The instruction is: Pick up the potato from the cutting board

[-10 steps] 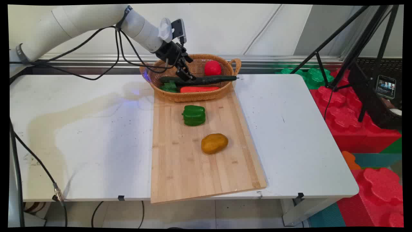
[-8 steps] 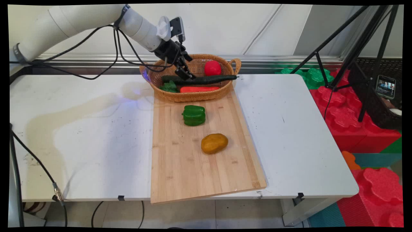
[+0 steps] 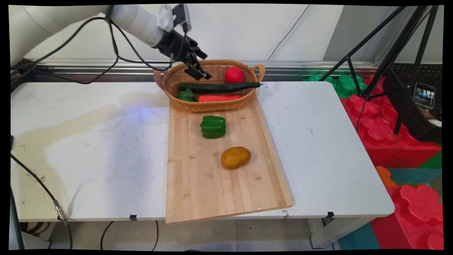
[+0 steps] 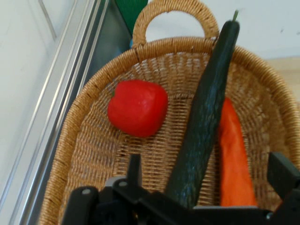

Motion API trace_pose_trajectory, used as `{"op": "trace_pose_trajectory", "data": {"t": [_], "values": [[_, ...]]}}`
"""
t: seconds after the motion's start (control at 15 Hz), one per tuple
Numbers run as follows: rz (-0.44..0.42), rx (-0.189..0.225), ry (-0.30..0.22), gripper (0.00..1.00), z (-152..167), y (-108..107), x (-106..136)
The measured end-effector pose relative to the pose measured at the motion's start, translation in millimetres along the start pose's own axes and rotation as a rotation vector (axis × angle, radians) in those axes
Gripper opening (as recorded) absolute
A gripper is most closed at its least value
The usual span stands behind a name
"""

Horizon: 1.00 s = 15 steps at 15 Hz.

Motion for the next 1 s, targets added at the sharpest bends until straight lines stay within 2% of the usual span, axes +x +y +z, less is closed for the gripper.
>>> {"op": "trace_pose_trajectory", "data": {"t": [0.33,1.0], "values": [[-0.041,-0.046,0.046,1.0,-46.3,15.9,-5.6],[-0.03,-0.153,0.063,1.0,-99.1,54.3,-21.4]]}}
